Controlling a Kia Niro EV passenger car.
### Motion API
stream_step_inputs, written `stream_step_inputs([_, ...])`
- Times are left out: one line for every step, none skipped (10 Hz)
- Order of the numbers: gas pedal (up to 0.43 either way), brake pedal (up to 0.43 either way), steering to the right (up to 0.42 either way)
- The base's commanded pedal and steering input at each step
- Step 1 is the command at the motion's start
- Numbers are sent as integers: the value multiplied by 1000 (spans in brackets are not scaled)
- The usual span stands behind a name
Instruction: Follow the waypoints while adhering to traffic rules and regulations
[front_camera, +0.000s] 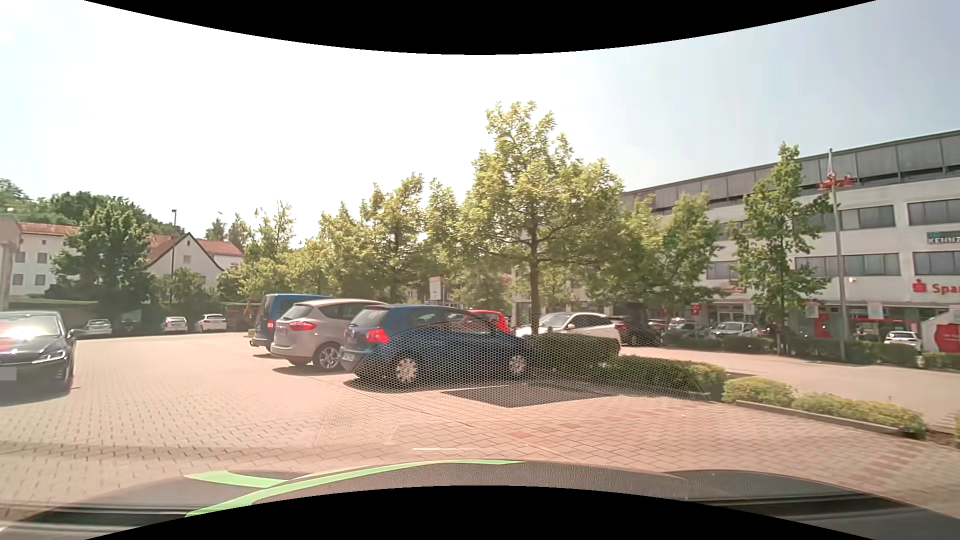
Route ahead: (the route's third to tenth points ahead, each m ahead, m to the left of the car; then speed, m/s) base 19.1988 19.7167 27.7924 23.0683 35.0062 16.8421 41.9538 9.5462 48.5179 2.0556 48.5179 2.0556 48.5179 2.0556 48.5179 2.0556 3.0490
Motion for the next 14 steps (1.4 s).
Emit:
stream_step_inputs([0, 0, -412])
stream_step_inputs([0, 12, -422])
stream_step_inputs([0, 67, -428])
stream_step_inputs([0, 140, -435])
stream_step_inputs([0, 159, -447])
stream_step_inputs([0, 177, -454])
stream_step_inputs([0, 201, -457])
stream_step_inputs([0, 207, -457])
stream_step_inputs([0, 207, -458])
stream_step_inputs([0, 201, -457])
stream_step_inputs([0, 201, -457])
stream_step_inputs([0, 201, -458])
stream_step_inputs([0, 201, -457])
stream_step_inputs([0, 183, -460])
